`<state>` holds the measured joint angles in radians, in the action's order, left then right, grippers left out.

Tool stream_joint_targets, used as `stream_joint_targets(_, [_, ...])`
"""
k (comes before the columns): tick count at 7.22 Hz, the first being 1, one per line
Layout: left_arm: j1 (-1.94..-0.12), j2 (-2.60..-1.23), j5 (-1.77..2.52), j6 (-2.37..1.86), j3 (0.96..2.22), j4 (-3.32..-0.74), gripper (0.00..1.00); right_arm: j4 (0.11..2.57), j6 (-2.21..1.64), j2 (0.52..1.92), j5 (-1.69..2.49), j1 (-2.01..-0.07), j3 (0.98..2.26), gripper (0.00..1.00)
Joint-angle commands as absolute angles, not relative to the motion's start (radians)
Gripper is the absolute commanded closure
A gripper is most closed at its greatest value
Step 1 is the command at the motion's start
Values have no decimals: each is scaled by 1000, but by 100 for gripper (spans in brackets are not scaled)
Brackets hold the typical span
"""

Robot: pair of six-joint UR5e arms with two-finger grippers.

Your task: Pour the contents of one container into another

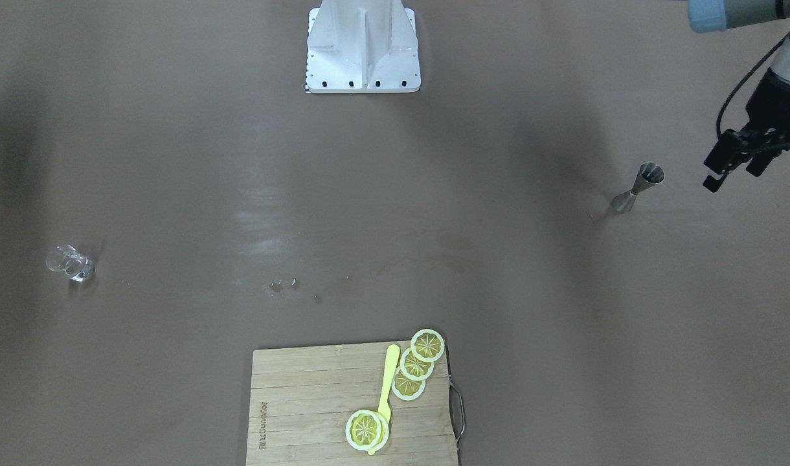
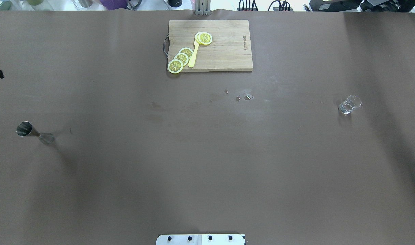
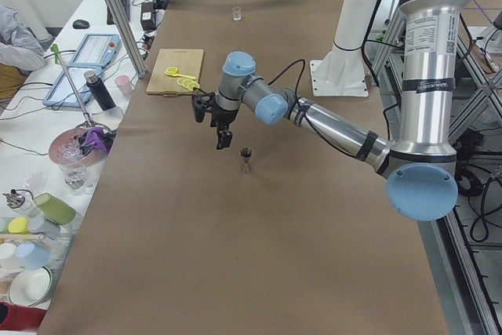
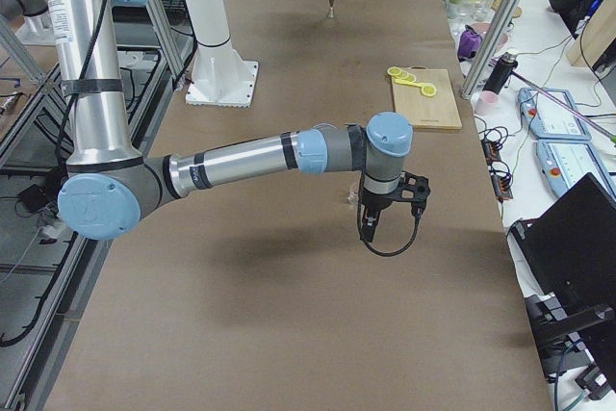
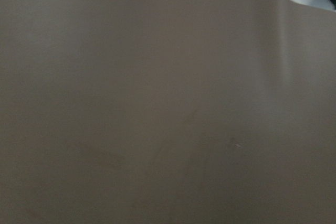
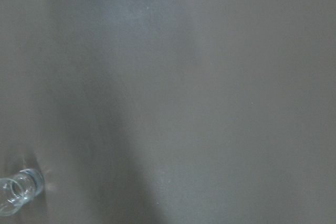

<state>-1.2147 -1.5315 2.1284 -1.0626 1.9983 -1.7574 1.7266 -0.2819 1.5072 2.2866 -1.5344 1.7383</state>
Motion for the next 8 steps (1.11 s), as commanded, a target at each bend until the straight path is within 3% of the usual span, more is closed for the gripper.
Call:
stream_joint_targets(1, [-1381, -1446, 2373, -800, 1887, -1693, 1, 1677, -125, 1575, 2244, -1545, 1735, 0])
stream_joint_targets(5, [-1650, -1260, 2393, 12, 1844, -1680, 1, 1677, -129, 1560, 2244, -1543, 1718, 0])
stream_joint_targets(8, [-1692, -1255, 2379, 61, 1841, -1579, 1, 1680, -129, 1562, 2253, -1543, 1717, 0])
